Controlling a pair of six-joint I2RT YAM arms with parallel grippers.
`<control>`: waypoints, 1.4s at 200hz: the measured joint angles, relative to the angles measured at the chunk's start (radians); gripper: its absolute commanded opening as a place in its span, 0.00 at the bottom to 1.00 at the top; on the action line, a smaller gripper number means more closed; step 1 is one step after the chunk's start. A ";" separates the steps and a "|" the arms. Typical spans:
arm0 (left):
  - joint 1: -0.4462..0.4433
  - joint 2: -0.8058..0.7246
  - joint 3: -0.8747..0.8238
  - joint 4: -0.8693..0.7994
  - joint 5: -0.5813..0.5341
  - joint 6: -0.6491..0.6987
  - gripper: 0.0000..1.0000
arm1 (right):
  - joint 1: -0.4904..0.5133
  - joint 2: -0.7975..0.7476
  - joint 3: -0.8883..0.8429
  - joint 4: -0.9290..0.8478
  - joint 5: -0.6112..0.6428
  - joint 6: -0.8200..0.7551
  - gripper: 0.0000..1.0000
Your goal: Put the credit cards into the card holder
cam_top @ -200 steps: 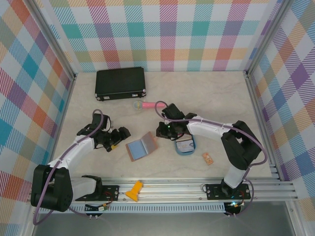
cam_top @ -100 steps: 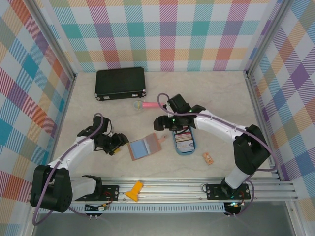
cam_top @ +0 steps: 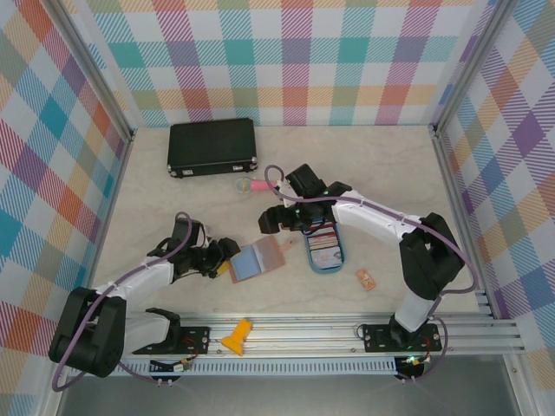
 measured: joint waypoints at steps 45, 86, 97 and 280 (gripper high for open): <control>0.000 0.066 -0.012 0.112 0.034 -0.018 0.66 | 0.000 0.000 0.001 -0.024 0.001 0.000 0.82; 0.000 0.124 -0.005 0.177 0.042 -0.013 0.67 | 0.000 0.000 0.001 -0.040 0.002 0.000 0.82; 0.000 0.149 0.004 0.197 0.054 -0.013 0.67 | 0.000 0.000 0.001 -0.042 0.005 0.001 0.82; 0.045 0.048 0.074 -0.016 0.144 0.098 0.61 | 0.047 0.038 -0.051 0.005 -0.005 0.093 0.81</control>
